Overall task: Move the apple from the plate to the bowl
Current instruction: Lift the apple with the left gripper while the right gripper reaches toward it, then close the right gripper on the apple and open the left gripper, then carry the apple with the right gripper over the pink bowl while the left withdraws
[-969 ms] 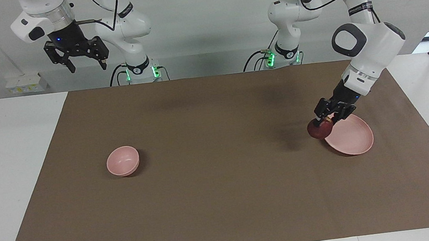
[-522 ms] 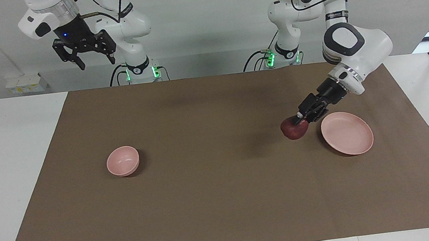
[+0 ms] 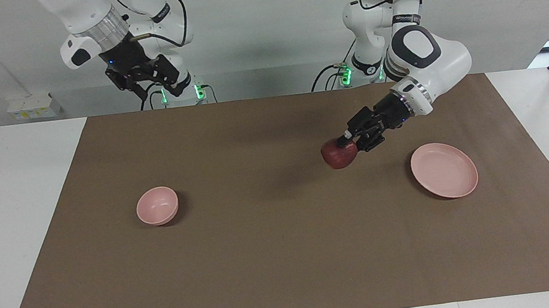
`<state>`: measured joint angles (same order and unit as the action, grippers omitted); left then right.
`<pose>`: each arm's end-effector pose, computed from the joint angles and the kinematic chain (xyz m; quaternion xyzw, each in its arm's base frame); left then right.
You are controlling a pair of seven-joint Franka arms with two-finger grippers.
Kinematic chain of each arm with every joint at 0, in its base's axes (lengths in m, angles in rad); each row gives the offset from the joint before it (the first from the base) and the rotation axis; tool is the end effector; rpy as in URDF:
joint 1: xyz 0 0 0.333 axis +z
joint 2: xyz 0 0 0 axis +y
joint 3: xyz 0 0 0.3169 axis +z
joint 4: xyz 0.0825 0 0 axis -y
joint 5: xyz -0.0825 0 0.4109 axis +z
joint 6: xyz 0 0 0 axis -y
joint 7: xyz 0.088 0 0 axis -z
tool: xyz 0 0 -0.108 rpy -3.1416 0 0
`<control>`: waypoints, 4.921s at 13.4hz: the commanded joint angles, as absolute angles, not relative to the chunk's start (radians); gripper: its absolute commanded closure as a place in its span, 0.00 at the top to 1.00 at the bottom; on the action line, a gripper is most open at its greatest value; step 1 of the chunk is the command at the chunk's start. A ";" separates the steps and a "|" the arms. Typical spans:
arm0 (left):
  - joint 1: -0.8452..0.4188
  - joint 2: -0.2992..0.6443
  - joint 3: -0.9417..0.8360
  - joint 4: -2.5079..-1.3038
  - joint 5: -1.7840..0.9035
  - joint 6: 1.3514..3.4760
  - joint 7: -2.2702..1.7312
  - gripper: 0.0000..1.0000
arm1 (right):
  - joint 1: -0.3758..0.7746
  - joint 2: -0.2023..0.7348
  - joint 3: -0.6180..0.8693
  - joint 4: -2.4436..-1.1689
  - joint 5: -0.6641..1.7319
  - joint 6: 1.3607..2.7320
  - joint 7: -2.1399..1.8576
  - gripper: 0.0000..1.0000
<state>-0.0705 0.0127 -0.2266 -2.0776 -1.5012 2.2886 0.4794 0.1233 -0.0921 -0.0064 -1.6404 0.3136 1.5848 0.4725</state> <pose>0.5694 -0.1985 0.4471 0.8225 0.0910 0.1223 0.5479 0.5461 0.0971 0.6484 -0.9721 0.1740 0.0282 0.1549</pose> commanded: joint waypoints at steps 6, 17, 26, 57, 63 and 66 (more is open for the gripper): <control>-0.072 -0.064 -0.319 -2.085 -1.644 2.266 0.532 0.00 | 0.170 0.043 -0.008 -1.638 0.619 1.799 0.883 1.00; -0.072 -0.080 -0.356 -2.085 -1.651 2.315 0.531 0.00 | 0.350 0.193 -0.006 -1.629 0.922 2.094 1.190 1.00; -0.074 -0.086 -0.356 -2.088 -1.651 2.319 0.528 0.00 | 0.396 0.201 -0.006 -1.638 0.956 2.123 1.210 1.00; -0.077 -0.061 -0.376 -2.095 -1.242 2.571 0.465 1.00 | 0.111 0.184 -0.020 -1.666 0.227 1.934 0.305 0.00; 0.044 -0.043 -0.373 -2.099 -0.912 2.537 0.400 1.00 | 0.006 0.276 -0.020 -1.695 0.040 2.124 -0.018 0.00; 0.083 -0.034 -0.371 -2.091 -0.792 2.522 0.400 1.00 | 0.005 0.350 -0.018 -1.695 0.038 2.238 -0.023 0.00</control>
<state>0.0554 -0.0301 -0.3660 -2.0900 -0.8639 2.5463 0.4127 0.0131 0.3112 -0.0337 -1.6994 0.0615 2.1789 -0.0105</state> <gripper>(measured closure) 0.000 0.273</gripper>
